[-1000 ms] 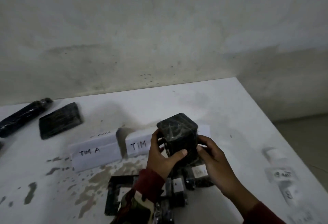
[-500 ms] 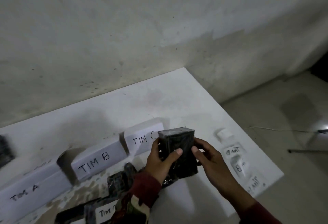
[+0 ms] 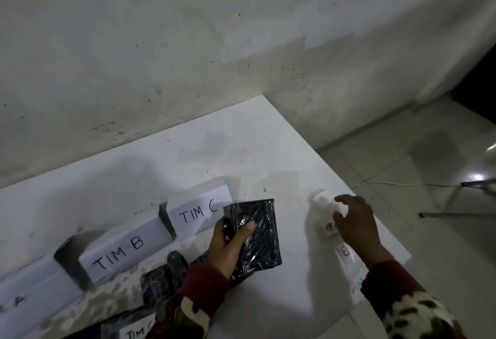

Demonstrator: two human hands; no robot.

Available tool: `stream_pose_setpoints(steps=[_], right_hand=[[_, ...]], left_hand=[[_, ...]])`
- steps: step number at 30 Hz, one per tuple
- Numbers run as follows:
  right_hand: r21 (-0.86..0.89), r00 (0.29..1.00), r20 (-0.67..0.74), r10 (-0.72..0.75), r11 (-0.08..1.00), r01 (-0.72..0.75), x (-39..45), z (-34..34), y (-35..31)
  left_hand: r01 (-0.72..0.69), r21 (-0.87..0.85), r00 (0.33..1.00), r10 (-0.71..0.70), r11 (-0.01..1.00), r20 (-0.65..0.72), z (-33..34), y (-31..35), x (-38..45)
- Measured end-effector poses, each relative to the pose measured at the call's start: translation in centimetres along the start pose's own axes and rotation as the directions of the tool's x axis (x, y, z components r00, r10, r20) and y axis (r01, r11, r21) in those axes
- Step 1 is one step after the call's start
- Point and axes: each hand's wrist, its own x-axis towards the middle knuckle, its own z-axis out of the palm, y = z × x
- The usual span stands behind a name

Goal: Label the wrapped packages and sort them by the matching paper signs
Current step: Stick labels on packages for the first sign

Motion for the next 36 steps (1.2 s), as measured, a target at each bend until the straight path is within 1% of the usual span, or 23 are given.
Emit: stream_pose_setpoints(steps=[2,4,9,11,15,16,18,21,24,27,29,31,34,36], right_hand=[[-0.153,0.999,-0.03,-0.019,0.988,0.014,1.3,0.2,0.0],[-0.276,0.998,-0.022,-0.062,0.96,0.053,2.4,0.5,-0.1],[-0.459,0.975,0.093,-0.202,0.86,0.222,3.8,1.9,0.0],[-0.486,0.968,0.108,-0.225,0.838,0.249,4.2,2.2,-0.1],[-0.452,0.965,0.088,-0.246,0.853,0.259,4.9,2.5,-0.2],[-0.431,0.963,0.066,-0.261,0.863,0.264,5.0,2.6,-0.3],[-0.341,0.957,-0.029,-0.289,0.903,0.262,4.8,2.4,-0.5],[-0.119,0.946,-0.17,-0.275,0.959,0.257,3.9,2.0,-0.4],[0.112,0.938,-0.236,-0.255,0.951,0.287,2.6,1.3,-1.6],[0.363,0.974,-0.179,-0.136,0.912,0.194,1.5,0.9,-4.0],[0.448,0.989,-0.116,-0.096,0.883,0.138,0.6,1.0,-5.3],[0.536,0.994,-0.062,-0.089,0.837,0.108,-0.5,1.3,-6.4],[0.717,0.995,0.042,-0.088,0.696,0.032,-2.3,1.9,-8.2],[0.794,0.991,0.102,-0.091,0.607,-0.026,-3.4,2.1,-9.4]], left_hand=[[0.002,-0.007,1.0,-0.002,1.0,-0.007,-0.1,-0.1,0.1],[0.0,-0.027,1.0,-0.001,1.0,-0.011,-0.1,0.0,0.2],[0.012,-0.09,0.998,-0.017,0.996,-0.06,-0.9,-0.3,0.6],[0.02,-0.104,0.997,-0.027,0.994,-0.07,-1.2,-0.3,0.7],[0.011,-0.073,0.996,-0.017,0.997,-0.084,-1.5,-0.2,0.9],[0.004,-0.068,0.996,-0.009,0.998,-0.084,-1.6,-0.2,1.0],[0.002,-0.08,0.997,-0.009,0.997,-0.077,-1.6,-0.1,1.0],[0.011,-0.101,0.998,-0.018,0.995,-0.066,-1.6,0.1,0.9],[0.02,-0.105,0.997,-0.028,0.994,-0.074,-1.5,0.0,0.9],[0.031,-0.132,0.995,-0.043,0.991,-0.087,-1.4,-0.2,0.9],[0.032,-0.136,0.995,-0.044,0.99,-0.086,-1.4,-0.1,0.8],[0.025,-0.121,0.994,-0.038,0.992,-0.103,-1.6,0.2,0.5],[0.01,-0.117,0.991,-0.025,0.993,-0.129,-2.1,0.7,0.0],[0.005,-0.117,0.988,-0.023,0.993,-0.153,-2.5,0.7,-0.2]])
